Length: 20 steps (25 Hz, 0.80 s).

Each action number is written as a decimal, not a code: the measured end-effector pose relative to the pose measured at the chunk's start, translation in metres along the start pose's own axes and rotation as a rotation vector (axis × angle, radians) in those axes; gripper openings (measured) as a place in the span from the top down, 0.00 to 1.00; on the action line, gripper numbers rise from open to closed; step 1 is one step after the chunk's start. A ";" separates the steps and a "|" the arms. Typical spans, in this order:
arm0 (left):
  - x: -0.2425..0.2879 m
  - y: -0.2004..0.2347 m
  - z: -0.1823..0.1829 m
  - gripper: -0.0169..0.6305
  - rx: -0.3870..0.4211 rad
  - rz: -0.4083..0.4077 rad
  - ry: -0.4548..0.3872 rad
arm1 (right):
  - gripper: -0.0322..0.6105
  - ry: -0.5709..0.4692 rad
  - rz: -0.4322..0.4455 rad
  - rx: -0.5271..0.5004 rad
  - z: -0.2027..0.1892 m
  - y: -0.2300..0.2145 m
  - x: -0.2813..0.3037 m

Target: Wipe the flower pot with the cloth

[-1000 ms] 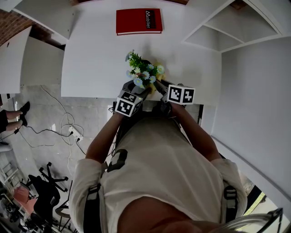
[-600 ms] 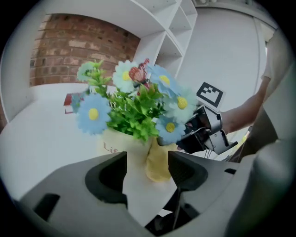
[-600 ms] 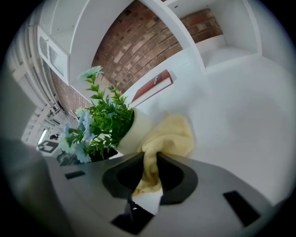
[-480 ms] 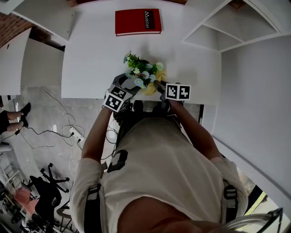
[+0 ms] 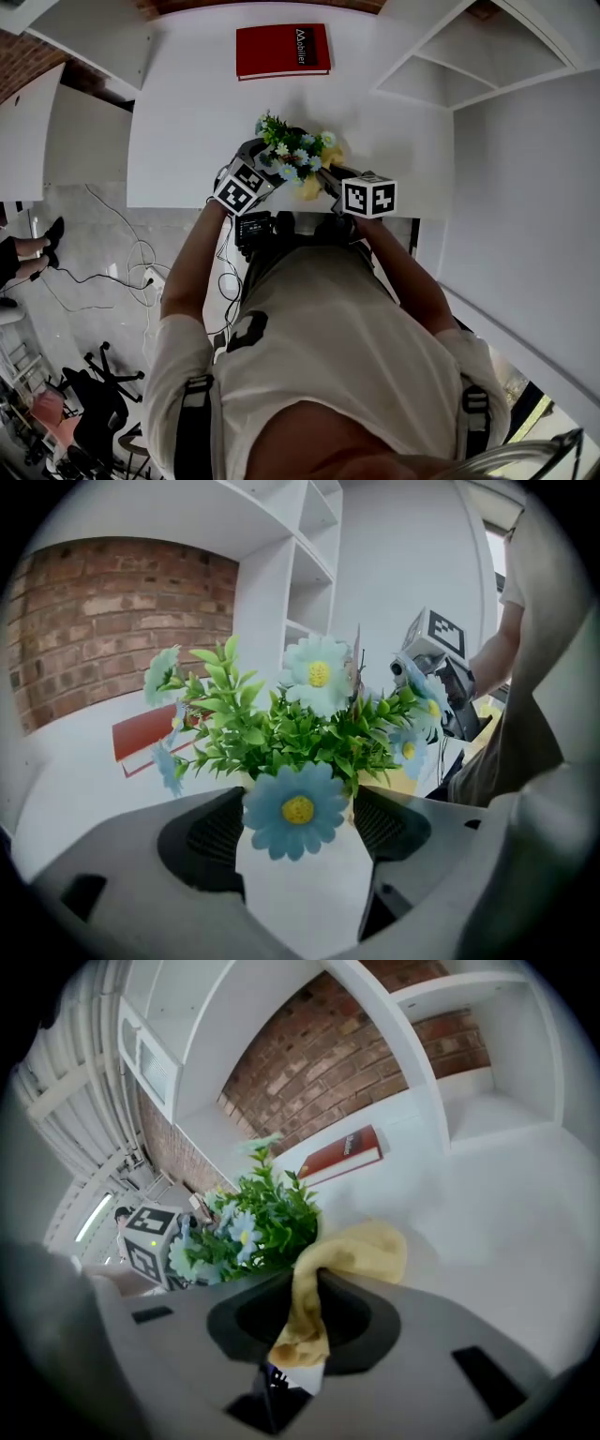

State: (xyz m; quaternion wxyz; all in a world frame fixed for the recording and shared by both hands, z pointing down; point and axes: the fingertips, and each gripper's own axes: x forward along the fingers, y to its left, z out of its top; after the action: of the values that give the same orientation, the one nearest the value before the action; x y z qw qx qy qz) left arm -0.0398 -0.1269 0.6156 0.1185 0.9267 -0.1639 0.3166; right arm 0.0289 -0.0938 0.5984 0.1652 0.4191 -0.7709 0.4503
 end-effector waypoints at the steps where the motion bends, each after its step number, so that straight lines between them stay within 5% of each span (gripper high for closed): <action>1: 0.000 0.000 0.000 0.42 -0.021 0.021 -0.014 | 0.82 -0.016 -0.004 -0.006 0.005 0.001 -0.001; 8: -0.007 -0.023 -0.001 0.42 -0.162 0.117 -0.082 | 0.82 -0.001 -0.099 0.037 -0.008 -0.023 0.003; 20: -0.026 -0.015 -0.013 0.42 -0.156 0.179 -0.066 | 0.82 0.062 -0.084 -0.002 -0.015 -0.034 0.015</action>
State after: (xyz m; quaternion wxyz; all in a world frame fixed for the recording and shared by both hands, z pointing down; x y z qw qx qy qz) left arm -0.0606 -0.1031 0.6080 0.1562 0.9062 -0.2741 0.2815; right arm 0.0453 -0.0968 0.6352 0.2083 0.4369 -0.7475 0.4549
